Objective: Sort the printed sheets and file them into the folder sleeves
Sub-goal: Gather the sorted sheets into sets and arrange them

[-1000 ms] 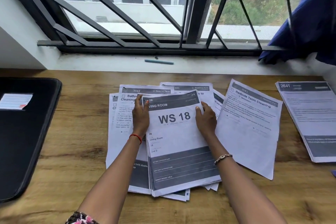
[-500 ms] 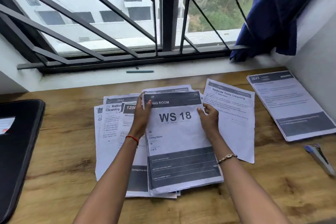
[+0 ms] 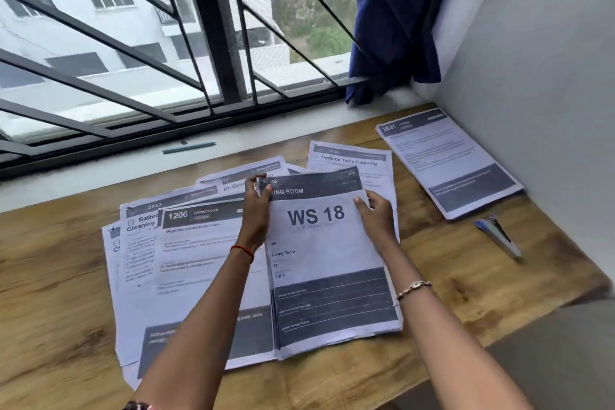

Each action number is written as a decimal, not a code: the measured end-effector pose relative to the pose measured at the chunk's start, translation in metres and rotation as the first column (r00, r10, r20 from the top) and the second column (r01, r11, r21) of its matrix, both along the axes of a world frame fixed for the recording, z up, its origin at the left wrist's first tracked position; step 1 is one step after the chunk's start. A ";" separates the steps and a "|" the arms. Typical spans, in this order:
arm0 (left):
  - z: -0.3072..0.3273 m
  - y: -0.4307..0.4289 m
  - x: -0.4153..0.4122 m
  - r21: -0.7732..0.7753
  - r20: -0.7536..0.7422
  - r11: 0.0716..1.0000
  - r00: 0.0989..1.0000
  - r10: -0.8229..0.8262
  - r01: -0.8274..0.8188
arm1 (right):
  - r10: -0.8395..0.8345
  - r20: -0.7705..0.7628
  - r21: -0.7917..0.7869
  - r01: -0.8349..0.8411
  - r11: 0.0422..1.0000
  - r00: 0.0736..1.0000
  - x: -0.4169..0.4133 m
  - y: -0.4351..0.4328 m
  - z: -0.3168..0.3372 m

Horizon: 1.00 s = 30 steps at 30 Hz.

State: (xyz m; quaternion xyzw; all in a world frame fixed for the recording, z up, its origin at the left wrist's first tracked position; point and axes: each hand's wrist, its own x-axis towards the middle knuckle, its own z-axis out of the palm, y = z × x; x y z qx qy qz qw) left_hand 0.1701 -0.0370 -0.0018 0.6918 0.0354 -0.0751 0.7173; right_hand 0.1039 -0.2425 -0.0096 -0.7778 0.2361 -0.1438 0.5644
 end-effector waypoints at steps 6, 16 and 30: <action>-0.013 -0.046 0.008 0.128 0.043 0.987 0.993 -0.106 0.099 | -0.016 -0.180 -0.107 -0.004 0.994 0.983 -0.011 -0.047 -0.010; -0.042 -0.080 0.020 0.245 -0.051 0.956 0.987 -0.152 0.160 | -0.639 -0.308 -0.553 0.414 0.723 0.705 -0.055 -0.170 -0.005; -0.039 -0.075 0.012 0.192 -0.083 0.979 0.995 -0.052 0.067 | -0.690 -0.357 -0.358 0.590 0.723 0.629 -0.022 -0.184 0.014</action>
